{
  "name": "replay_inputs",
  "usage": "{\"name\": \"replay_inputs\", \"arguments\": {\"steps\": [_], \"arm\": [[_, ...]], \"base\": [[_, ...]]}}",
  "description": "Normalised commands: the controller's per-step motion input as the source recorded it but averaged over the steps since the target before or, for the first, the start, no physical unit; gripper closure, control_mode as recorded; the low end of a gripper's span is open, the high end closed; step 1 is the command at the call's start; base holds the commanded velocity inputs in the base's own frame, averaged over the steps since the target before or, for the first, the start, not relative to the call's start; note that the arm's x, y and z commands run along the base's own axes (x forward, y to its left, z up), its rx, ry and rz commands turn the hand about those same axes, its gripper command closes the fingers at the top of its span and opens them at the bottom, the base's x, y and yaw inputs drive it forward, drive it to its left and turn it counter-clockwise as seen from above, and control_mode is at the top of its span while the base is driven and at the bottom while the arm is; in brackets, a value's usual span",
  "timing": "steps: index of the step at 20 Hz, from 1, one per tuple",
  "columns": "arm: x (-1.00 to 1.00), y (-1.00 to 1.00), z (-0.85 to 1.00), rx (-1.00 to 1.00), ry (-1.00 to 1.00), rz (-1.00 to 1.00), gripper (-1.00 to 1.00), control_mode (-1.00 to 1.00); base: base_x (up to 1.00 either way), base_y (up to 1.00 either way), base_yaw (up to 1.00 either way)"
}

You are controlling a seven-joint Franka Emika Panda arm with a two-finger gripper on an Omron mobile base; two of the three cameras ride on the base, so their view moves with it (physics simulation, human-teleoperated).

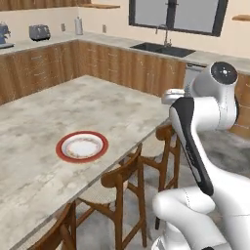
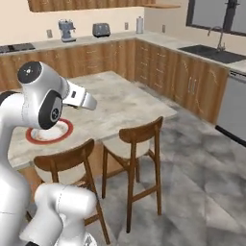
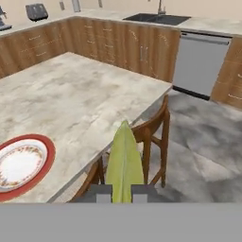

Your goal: Take the cheese, steak, and lemon wedge from the fridge and place them on the plate on the dining counter to create an appetizer plate.

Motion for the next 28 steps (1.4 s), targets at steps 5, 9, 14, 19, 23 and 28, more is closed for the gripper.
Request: {"name": "replay_inputs", "arguments": {"steps": [5, 9, 14, 19, 23, 28], "arm": [[0.00, 0.00, 0.00, 0.00, 0.00, 0.00, 1.00, 1.00], [0.00, 0.00, 0.00, 0.00, 0.00, 0.00, 1.00, 1.00], [0.00, 0.00, 0.00, 0.00, 0.00, 0.00, 1.00, 1.00], [0.00, 0.00, 0.00, 0.00, 0.00, 0.00, 1.00, 1.00], [0.19, -0.24, -0.11, 0.00, 0.00, 0.21, 1.00, -1.00], [0.66, -0.39, -0.24, 0.00, -0.01, 0.15, 1.00, -1.00]], "base": [[0.80, 0.00, 0.80], [0.72, -0.06, 0.80], [0.66, -0.07, 0.79], [0.56, -0.09, 0.76], [0.22, -0.09, 0.34], [0.00, 0.00, 0.00]]}}
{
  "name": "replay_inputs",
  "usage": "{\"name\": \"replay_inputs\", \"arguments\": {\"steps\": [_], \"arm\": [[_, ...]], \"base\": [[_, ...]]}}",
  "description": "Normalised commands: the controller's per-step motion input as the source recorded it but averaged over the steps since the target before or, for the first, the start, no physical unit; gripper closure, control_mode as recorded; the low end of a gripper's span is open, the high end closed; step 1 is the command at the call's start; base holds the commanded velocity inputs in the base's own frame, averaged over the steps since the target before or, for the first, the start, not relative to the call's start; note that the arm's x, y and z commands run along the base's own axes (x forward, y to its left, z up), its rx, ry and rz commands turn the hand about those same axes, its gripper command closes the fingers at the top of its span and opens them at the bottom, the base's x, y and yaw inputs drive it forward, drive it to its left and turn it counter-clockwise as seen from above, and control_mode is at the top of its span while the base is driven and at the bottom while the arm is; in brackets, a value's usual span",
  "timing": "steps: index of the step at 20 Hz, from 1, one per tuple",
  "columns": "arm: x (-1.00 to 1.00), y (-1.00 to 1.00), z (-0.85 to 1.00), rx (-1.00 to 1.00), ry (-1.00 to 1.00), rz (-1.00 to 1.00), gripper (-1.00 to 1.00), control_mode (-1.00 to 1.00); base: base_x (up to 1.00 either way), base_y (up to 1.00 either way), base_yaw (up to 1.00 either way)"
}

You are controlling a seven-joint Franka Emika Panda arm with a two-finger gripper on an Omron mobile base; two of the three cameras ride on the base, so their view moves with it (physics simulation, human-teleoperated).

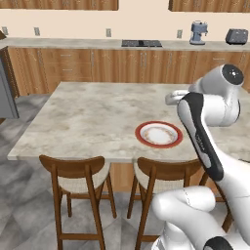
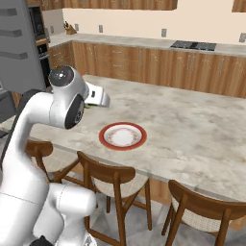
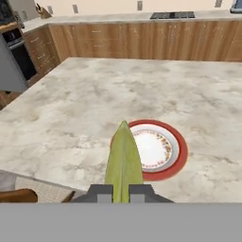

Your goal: Take the cheese, steak, and lemon wedge from the fridge and place them on the plate on the dining counter to create an appetizer plate.

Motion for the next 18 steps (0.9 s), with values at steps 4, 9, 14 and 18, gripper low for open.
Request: {"name": "replay_inputs", "arguments": {"steps": [4, 9, 14, 18], "arm": [[0.98, -0.03, -0.22, 0.00, 0.05, 0.00, 1.00, -1.00], [0.68, -0.02, -0.41, 0.00, 0.28, 0.00, 1.00, -1.00], [0.60, -0.27, -0.50, 0.00, 0.27, 0.01, 1.00, -1.00], [0.53, -0.39, -0.67, 0.00, 0.09, 0.06, 1.00, -1.00]], "base": [[0.00, 0.00, 0.00], [0.00, 0.00, 0.00], [0.00, 0.00, 0.00], [0.00, 0.00, 0.00]]}}
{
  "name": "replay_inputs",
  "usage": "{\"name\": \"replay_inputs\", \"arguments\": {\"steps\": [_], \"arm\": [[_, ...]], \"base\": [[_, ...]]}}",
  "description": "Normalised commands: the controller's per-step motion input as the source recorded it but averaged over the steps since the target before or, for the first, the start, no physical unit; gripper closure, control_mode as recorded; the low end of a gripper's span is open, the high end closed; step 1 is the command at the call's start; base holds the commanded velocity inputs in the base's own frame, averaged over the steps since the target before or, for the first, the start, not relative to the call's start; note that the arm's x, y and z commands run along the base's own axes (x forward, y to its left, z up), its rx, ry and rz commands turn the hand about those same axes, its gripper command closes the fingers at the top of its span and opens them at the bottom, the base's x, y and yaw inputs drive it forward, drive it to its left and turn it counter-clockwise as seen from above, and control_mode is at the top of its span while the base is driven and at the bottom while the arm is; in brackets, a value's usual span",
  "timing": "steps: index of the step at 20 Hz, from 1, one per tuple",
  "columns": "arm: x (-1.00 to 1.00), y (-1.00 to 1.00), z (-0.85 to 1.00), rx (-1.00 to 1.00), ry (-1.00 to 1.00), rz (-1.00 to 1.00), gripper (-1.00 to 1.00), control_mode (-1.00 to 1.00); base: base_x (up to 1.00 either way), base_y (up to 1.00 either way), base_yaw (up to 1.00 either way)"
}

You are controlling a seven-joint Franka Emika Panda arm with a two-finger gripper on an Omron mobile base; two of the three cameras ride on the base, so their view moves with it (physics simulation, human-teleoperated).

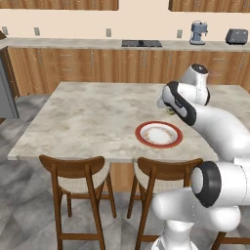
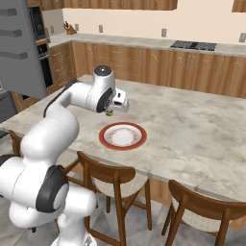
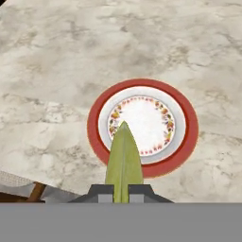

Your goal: Take the cheese, steak, and lemon wedge from the fridge and place them on the plate on the dining counter to create an appetizer plate.

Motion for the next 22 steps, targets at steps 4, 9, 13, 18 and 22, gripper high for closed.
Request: {"name": "replay_inputs", "arguments": {"steps": [4, 9, 13, 18, 22], "arm": [[0.53, -0.22, -0.88, 0.00, 0.01, 0.04, 1.00, -1.00], [0.48, -0.14, -1.00, 0.00, 0.00, 0.03, 1.00, -1.00], [0.54, -0.04, -0.94, 0.00, 0.02, 0.04, 1.00, -1.00], [0.66, -0.06, -0.73, 0.00, 0.05, 0.07, 1.00, -1.00], [0.42, -0.13, -0.32, 0.00, 0.01, 0.07, -1.00, -1.00]], "base": [[0.00, 0.00, 0.00], [0.00, 0.00, 0.00], [0.00, 0.00, 0.00], [0.00, 0.00, 0.00], [0.00, 0.00, 0.00]]}}
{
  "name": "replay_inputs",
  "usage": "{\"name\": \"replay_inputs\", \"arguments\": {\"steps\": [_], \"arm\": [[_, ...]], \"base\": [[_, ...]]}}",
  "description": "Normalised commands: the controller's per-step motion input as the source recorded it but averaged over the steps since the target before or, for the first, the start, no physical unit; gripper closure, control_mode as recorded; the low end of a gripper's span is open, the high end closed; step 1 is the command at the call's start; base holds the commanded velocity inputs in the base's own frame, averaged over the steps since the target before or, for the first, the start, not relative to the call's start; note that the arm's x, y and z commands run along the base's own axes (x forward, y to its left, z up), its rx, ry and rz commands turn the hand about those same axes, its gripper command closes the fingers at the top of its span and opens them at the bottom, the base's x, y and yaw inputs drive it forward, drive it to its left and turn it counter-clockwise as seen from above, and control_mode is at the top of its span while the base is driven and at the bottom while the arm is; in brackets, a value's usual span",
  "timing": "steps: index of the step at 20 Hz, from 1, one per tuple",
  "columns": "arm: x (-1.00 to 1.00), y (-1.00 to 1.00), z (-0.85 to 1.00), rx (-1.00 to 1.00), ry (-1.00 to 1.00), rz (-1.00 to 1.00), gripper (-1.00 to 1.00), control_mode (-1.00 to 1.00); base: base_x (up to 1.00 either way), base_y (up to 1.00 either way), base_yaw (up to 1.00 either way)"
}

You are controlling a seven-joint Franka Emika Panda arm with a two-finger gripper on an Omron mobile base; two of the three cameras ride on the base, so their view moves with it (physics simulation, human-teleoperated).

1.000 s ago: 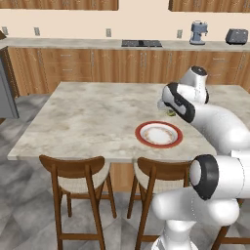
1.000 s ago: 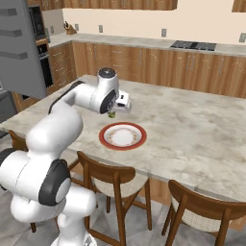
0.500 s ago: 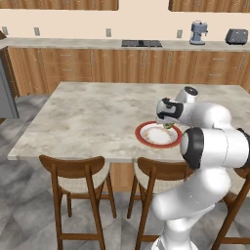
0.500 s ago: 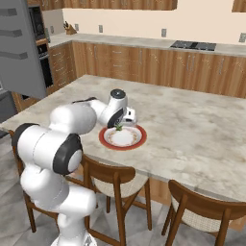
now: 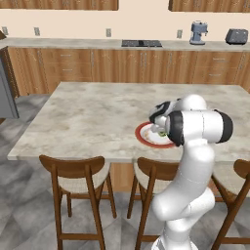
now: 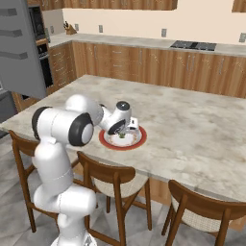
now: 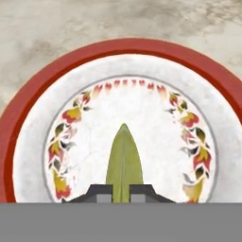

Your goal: Take the cheese, steak, and lemon wedge from the fridge and place them on the plate on the dining counter to create an appetizer plate.

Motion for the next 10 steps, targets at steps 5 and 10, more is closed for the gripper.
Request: {"name": "replay_inputs", "arguments": {"steps": [5, 10], "arm": [[0.19, -0.01, 0.08, -0.01, 0.06, 0.06, -1.00, -1.00], [-0.06, 0.02, 0.90, -0.11, 0.01, 0.13, -1.00, -1.00]], "base": [[0.00, 0.00, 0.00], [0.00, 0.00, 0.00]]}}
